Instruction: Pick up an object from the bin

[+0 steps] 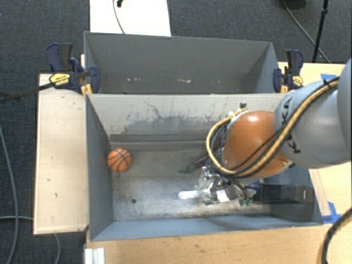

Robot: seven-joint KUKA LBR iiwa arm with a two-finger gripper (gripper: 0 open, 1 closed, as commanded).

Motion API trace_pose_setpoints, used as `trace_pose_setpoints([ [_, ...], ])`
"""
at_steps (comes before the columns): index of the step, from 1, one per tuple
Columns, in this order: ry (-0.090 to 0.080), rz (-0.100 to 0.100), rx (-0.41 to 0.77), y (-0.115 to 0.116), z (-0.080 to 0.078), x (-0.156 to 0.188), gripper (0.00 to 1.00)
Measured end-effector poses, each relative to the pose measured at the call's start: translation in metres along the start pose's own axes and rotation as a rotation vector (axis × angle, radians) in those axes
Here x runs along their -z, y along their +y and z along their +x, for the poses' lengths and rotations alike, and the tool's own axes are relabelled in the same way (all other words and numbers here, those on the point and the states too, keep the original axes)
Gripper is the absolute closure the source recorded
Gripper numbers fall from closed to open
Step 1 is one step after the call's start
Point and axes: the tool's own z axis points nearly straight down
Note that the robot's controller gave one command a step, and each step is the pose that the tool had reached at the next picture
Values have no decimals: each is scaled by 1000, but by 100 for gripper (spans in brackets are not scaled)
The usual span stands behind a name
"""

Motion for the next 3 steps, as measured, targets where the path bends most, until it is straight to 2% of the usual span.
trace_pose_setpoints([
  [1,0,0,0,0,0,0,100],
  [3,24,3,-3,0,4,16,100],
])
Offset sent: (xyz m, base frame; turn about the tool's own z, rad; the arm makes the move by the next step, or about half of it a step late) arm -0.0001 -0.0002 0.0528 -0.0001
